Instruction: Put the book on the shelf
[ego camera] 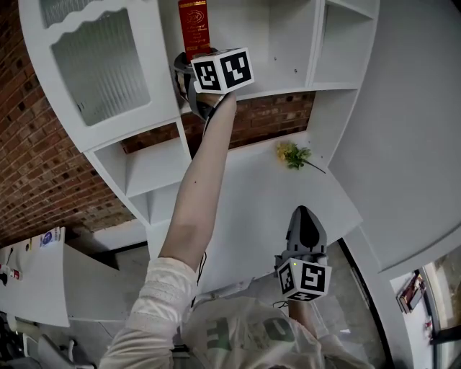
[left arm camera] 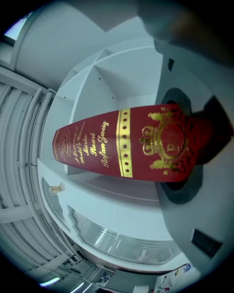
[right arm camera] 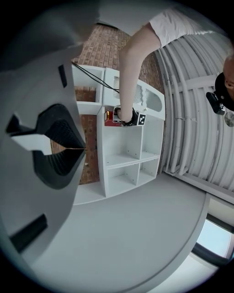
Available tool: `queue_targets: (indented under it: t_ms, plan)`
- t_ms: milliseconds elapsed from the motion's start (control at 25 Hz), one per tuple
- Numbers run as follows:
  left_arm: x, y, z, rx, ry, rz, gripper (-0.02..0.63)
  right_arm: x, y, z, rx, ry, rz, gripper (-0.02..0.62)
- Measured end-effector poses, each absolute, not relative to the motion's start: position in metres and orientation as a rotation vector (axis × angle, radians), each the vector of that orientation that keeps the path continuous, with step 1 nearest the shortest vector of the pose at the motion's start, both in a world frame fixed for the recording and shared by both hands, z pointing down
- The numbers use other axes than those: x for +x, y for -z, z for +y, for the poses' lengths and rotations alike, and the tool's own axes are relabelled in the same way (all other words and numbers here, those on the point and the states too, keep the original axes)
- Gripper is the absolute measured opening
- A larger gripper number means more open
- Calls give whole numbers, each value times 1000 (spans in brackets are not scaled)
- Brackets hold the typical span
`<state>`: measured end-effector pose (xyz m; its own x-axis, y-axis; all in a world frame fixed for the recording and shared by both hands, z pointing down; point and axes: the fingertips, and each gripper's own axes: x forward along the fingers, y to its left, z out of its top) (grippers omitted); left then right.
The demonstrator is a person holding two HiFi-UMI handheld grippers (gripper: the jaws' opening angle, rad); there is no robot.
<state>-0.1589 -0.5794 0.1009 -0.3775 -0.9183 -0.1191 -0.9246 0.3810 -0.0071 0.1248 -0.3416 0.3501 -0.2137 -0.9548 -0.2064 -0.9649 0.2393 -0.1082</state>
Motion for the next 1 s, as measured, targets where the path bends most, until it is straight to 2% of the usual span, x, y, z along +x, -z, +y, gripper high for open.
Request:
queue_targets:
  t_ms: [1000]
  plan:
    - [-219,-104,-677,-1617,-57,2542,249,115,-365,-389,-1895,-36,2307,17]
